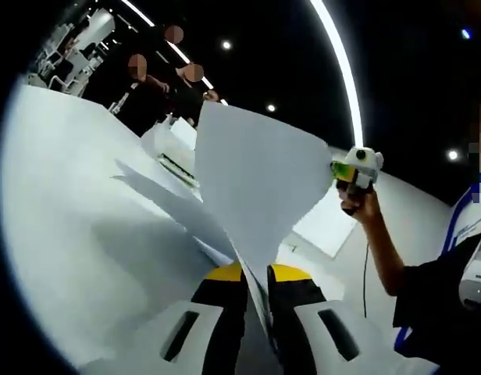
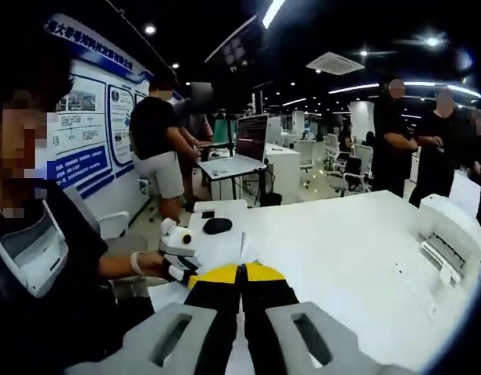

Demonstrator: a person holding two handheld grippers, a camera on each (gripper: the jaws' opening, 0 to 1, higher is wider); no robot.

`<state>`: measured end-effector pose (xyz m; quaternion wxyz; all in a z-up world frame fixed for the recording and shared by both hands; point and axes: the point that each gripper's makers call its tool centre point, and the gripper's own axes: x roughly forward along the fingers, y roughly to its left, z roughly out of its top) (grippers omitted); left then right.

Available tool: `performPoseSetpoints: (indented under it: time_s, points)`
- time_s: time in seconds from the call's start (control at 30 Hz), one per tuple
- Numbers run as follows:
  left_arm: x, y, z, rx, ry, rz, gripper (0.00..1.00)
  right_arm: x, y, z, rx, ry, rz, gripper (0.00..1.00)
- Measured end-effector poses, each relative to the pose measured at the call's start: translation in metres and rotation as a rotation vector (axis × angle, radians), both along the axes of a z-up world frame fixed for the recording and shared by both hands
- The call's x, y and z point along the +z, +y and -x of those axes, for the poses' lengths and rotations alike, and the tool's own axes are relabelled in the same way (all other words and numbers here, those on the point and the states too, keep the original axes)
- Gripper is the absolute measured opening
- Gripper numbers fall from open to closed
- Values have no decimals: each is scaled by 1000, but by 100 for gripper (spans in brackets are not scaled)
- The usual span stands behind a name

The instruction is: Organize the stack of printing papers by aligning and flattening the scattered papers on the table

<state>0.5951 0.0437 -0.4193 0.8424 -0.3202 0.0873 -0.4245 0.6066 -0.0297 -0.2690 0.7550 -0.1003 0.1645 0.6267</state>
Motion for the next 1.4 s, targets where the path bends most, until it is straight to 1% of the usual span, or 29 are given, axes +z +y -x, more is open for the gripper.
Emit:
performPoseSetpoints:
  time_s: [0.1, 0.17, 0.3, 0.4, 0.43, 0.5, 0.63, 0.83, 0.93, 0.97, 1.03, 1.07, 1.1, 1.13, 1.2, 1.33, 1.4]
  points:
    - [0, -1, 0, -1, 1, 3, 14, 1, 9, 13, 39, 12, 4, 0]
    - [1, -1, 1, 0, -2, 1, 15, 0, 16, 24, 74, 50, -6, 0]
    - [1, -1, 0, 3, -8, 2, 15, -4, 24, 30, 88, 61, 5, 0]
    - [3, -1, 1, 0, -14, 6, 16, -7, 30, 30, 96, 71, 9, 0]
    - [3, -1, 1, 0, -16, 5, 16, -12, 31, 26, 90, 63, 23, 0]
    - [2, -1, 1, -3, -14, 0, 13, -18, 32, 19, 78, 67, 36, 0]
    - [2, 1, 1, -6, -13, 8, 8, -21, 30, 11, 56, 58, 36, 0]
    - [2, 1, 0, -9, -9, 16, 7, -28, 29, 2, 47, -5, 56, 0]
    - [2, 3, -1, -3, -5, 21, 7, -31, 24, -11, 21, -45, 49, 0]
    - [2, 3, -1, -2, -4, 23, 7, -31, 21, -18, -9, -58, 41, 3]
    - [3, 4, -1, -1, -4, 29, 6, -37, 13, -29, -53, -64, 55, 7]
    - [3, 4, -1, -1, -3, 31, 6, -38, 10, -31, -58, -69, 50, 9]
    - [3, 4, -1, -1, -4, 31, 6, -41, 4, -38, -81, -78, 39, 11]
    - [3, 3, 0, -2, -5, 29, 6, -42, 1, -42, -97, -74, 33, 11]
    - [3, 2, 0, -4, -8, 24, 6, -48, -12, -50, -138, -45, 24, 12]
    - [2, 1, 1, -2, -17, 6, 6, -54, -34, -69, -214, -59, 5, 20]
    - [2, 0, 1, -2, -19, 0, 6, -59, -45, -78, -245, -66, 5, 20]
